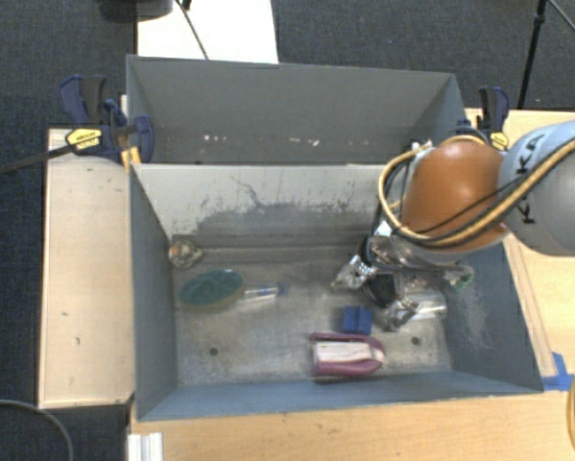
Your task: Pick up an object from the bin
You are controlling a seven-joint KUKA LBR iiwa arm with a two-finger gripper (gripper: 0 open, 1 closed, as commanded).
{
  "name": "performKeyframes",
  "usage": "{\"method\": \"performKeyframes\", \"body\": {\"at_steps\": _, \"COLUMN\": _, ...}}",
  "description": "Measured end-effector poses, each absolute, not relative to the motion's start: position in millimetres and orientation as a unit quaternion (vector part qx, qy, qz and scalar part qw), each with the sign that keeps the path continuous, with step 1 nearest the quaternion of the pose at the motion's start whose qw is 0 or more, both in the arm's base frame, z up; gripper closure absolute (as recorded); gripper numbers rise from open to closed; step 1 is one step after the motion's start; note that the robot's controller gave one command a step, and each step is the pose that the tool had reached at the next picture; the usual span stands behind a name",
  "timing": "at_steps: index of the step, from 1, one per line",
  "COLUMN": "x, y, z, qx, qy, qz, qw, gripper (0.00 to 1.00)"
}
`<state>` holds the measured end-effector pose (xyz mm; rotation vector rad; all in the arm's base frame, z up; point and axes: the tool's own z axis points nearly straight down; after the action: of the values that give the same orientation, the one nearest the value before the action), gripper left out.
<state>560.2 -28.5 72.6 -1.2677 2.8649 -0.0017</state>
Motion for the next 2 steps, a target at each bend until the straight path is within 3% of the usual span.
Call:
{"method": "performKeyframes", "body": {"at_steps": 1, "x": 549.9, "y": -12.0, "z": 73.0, "qx": -0.52, "qy": 0.854, "qz": -0.002, "qw": 0.004, "gripper": 0.0}}
{"method": "performKeyframes", "body": {"at_steps": 2, "x": 551.5, "y": -10.8, "z": 75.3, "qx": -0.518, "qy": 0.855, "qz": -0.002, "qw": 0.006, "gripper": 1.0}}
